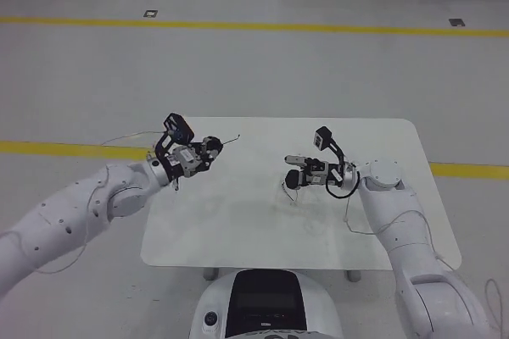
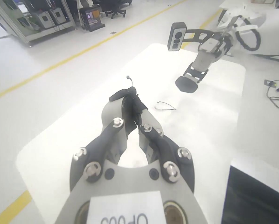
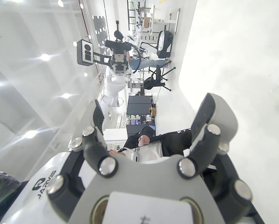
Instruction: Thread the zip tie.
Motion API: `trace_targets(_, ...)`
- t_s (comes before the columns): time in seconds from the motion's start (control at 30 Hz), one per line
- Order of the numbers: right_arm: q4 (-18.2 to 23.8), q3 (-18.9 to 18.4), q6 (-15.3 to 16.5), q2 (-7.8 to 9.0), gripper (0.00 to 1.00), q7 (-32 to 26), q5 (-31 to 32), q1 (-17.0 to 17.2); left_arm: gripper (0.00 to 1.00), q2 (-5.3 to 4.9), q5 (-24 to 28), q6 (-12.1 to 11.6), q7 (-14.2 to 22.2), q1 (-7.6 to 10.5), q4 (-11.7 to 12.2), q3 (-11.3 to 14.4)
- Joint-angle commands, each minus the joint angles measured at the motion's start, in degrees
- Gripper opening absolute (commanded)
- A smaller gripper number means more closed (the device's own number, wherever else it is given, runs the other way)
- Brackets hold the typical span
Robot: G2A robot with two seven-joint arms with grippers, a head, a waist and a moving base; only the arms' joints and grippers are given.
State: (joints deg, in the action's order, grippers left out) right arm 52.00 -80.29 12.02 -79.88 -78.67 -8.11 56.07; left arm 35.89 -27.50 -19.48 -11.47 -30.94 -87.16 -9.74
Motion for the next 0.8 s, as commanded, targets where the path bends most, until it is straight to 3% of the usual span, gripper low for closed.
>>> trace_targets(0.0, 0.0, 0.0, 0.0, 0.0, 1.0, 0.0, 0.0, 0.0, 0.0, 0.3, 3.62, 0.0, 3.23, 0.46, -1.14, 0.0)
trace_targets(0.1, 0.0, 0.0, 0.0, 0.0, 1.0, 0.0, 0.0, 0.0, 0.0, 0.67, 8.13, 0.0, 8.65, 1.19, -3.09, 0.0)
trace_targets(0.3, 0.0, 0.0, 0.0, 0.0, 1.0, 0.0, 0.0, 0.0, 0.0, 1.18, 16.36, 0.0, 13.83, 1.85, -5.06, 0.0)
trace_targets(0.6, 0.0, 0.0, 0.0, 0.0, 1.0, 0.0, 0.0, 0.0, 0.0, 0.88, 17.95, 0.0, 14.35, 0.06, -8.05, 0.0)
trace_targets(0.77, 0.0, 0.0, 0.0, 0.0, 1.0, 0.0, 0.0, 0.0, 0.0, 0.69, 20.82, 0.0, 12.47, -0.68, -7.28, 0.0)
